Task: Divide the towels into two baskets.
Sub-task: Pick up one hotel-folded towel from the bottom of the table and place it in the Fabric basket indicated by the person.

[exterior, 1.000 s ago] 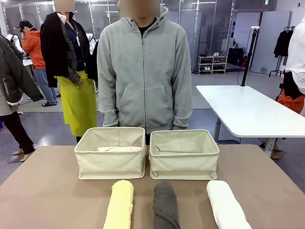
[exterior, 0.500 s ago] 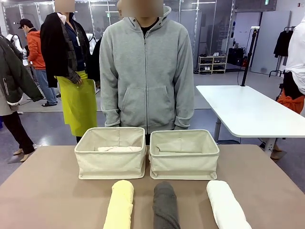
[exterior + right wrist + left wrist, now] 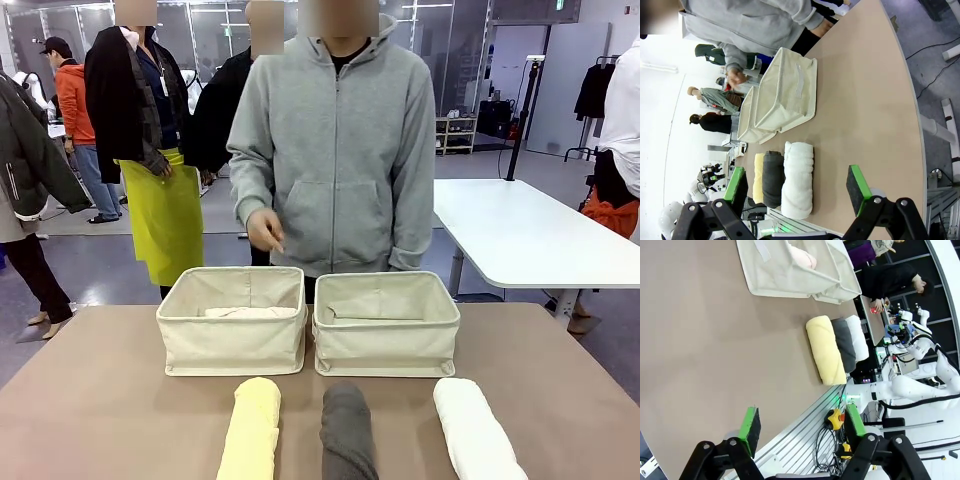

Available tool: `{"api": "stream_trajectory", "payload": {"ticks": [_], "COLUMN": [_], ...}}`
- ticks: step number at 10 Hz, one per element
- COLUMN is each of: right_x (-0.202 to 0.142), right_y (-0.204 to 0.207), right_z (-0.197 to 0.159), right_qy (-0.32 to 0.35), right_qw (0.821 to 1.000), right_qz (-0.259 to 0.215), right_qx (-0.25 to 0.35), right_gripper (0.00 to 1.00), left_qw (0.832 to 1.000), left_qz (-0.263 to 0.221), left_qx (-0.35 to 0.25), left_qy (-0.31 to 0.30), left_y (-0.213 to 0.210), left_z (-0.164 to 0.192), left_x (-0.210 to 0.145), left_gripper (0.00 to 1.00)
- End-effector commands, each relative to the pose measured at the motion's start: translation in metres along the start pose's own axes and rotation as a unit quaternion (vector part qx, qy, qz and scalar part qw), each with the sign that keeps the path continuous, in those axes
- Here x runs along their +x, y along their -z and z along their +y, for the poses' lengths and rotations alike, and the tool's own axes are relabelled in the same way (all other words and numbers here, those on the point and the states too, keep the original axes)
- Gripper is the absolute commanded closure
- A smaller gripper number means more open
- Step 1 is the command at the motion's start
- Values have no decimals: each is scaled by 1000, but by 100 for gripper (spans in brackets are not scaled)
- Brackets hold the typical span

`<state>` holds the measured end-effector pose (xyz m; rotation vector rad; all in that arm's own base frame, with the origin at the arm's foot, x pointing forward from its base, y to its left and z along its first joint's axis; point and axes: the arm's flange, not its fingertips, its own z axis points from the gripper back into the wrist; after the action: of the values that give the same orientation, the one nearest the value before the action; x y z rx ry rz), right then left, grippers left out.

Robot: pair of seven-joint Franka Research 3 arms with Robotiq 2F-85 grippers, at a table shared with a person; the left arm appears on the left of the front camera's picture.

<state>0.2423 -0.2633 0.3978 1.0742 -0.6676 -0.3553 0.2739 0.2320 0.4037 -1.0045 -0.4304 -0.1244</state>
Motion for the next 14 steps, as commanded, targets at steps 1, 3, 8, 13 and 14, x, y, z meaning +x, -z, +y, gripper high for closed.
{"api": "stream_trajectory", "payload": {"ticks": [1, 3, 8, 13, 14], "right_x": [0, 0, 0, 0, 0], "right_y": [-1, -1, -1, -1, -1], "right_z": [3, 3, 3, 3, 3], "right_qy": [-5, -5, -5, -5, -5], "right_qw": [1000, 1000, 1000, 1000, 1000], "right_qz": [-4, -4, -4, -4, -4], "right_qx": [7, 7, 7, 7, 7], "right_gripper": [0, 0, 0, 0, 0], "left_qw": [1000, 1000, 1000, 1000, 1000], "left_qz": [-9, -9, -9, -9, 0], "left_qx": [-9, -9, -9, -9, 0], "left_qy": [3, 3, 3, 3, 0], "left_y": [-2, -2, -2, -2, 0], "left_z": [-1, -1, -1, -1, 0], "left_x": [-1, -1, -1, -1, 0], "left_gripper": [15, 15, 15, 15, 15]}}
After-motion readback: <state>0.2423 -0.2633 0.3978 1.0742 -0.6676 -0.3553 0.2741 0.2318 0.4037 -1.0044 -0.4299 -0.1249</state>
